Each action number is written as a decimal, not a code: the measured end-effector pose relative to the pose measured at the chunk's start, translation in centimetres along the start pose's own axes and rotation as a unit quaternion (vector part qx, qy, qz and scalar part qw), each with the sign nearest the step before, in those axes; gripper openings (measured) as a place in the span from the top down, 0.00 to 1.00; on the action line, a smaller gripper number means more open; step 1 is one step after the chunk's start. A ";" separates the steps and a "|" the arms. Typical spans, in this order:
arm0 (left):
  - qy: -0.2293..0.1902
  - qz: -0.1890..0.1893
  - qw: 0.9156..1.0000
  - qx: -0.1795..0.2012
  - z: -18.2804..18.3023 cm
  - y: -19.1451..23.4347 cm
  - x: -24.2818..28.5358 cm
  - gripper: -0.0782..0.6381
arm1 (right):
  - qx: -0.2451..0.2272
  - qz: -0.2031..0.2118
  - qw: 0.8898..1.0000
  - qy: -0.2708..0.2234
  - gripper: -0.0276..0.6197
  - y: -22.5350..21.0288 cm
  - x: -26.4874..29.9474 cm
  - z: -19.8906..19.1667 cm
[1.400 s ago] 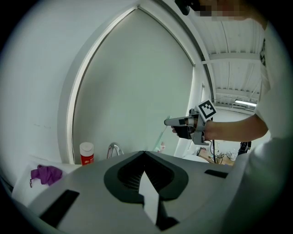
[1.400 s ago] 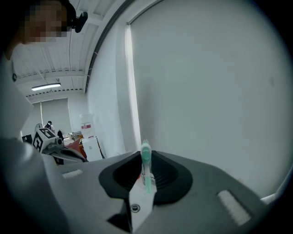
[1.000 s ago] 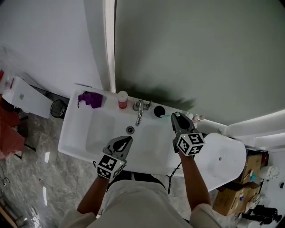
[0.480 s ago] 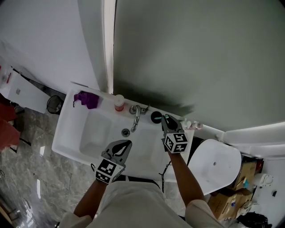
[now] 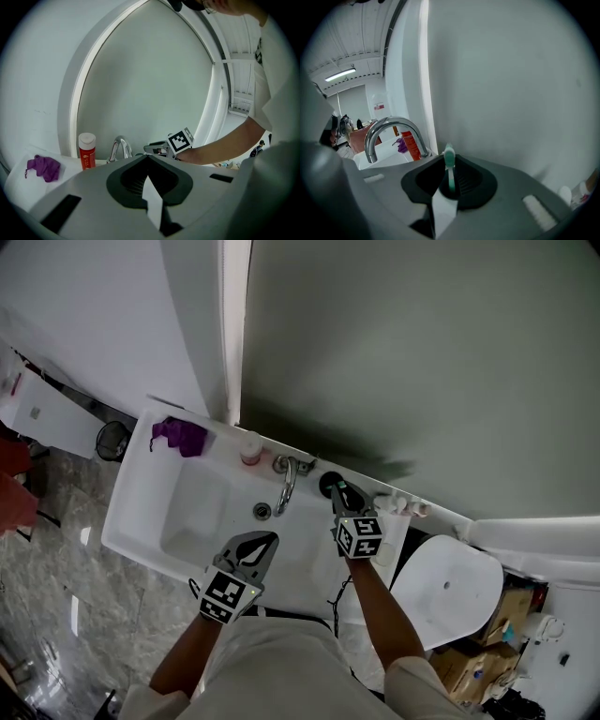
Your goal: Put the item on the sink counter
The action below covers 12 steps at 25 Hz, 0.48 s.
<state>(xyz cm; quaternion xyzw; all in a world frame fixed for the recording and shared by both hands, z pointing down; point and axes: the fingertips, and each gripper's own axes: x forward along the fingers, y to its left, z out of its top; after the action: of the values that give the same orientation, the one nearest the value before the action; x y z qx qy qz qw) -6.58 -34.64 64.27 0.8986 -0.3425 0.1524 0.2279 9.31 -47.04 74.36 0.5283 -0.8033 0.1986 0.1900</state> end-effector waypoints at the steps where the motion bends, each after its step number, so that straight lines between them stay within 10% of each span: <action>1: 0.002 0.001 1.000 0.000 -0.1 0.1 0.0 0.88 | 0.000 0.000 1.000 0.002 0.84 0.0 0.2 -0.2; 12: 0.009 0.002 1.000 0.002 -0.4 -0.2 0.5 0.88 | -0.003 0.002 0.999 0.034 0.84 -0.6 0.7 -2.8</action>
<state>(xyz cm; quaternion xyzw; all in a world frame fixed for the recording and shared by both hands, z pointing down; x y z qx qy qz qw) -6.15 -34.58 64.77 0.8968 -0.3425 0.1612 0.2290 9.82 -46.35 77.12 0.5191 -0.7981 0.2145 0.2183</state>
